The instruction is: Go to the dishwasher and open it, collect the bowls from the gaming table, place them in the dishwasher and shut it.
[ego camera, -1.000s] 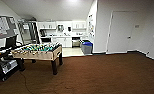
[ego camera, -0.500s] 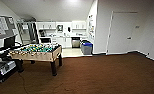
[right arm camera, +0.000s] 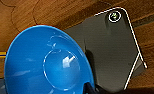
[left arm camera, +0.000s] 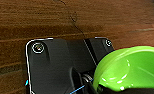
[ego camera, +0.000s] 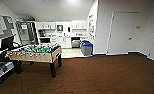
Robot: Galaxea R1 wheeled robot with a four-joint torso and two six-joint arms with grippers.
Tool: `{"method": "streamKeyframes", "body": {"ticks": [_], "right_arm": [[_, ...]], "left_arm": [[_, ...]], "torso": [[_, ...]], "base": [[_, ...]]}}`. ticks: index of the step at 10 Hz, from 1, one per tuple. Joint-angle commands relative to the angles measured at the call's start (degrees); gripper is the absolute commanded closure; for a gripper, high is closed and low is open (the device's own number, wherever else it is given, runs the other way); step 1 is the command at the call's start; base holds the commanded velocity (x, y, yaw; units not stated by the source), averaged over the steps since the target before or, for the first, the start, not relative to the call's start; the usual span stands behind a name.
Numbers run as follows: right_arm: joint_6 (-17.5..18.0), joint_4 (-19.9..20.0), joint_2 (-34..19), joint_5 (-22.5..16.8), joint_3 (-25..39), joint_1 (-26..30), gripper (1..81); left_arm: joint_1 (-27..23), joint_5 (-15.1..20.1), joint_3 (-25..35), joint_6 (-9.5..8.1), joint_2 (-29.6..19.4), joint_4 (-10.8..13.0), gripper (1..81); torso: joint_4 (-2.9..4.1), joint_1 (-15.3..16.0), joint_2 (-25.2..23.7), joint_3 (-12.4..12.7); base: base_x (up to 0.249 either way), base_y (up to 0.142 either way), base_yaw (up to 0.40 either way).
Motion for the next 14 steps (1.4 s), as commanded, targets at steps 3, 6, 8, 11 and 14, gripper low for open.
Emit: {"method": "streamKeyframes", "body": {"ticks": [3, 6, 8, 11, 14], "right_arm": [[-0.2, -1.3, -0.6, -2.1, 0.7, 2.2, 81.1], [-0.2, -1.3, -0.6, -2.1, 0.7, 2.2, 81.1], [-0.2, -1.3, -0.6, -2.1, 0.7, 2.1, 81.1], [-0.2, -1.3, -0.6, -1.6, 0.7, 2.1, 81.1], [-0.2, -1.3, -0.6, -1.2, 0.5, 2.0, 81.1]], "left_arm": [[-2.8, 0.6, -0.2, 0.26, -1.1, 0.7, 81.1], [-2.7, 0.6, -0.2, 0.26, -1.2, 0.7, 81.1], [-2.7, 0.6, -0.2, 0.26, -1.1, 0.7, 81.1], [-2.7, 0.7, -0.2, 0.26, -1.0, 0.7, 81.1], [-2.7, 0.7, -0.2, 0.26, -1.0, 0.7, 81.1]], "torso": [[0.0, 0.0, 0.0, 0.0], [0.0, 0.0, 0.0, 0.0], [0.0, 0.0, 0.0, 0.0], [0.0, 0.0, 0.0, 0.0], [0.0, 0.0, 0.0, 0.0]], "base": [[0.138, 0.0, 0.0], [0.14, -0.032, 0.0], [0.14, -0.099, 0.0], [0.14, -0.099, 0.0], [0.136, -0.084, 0.0]]}}
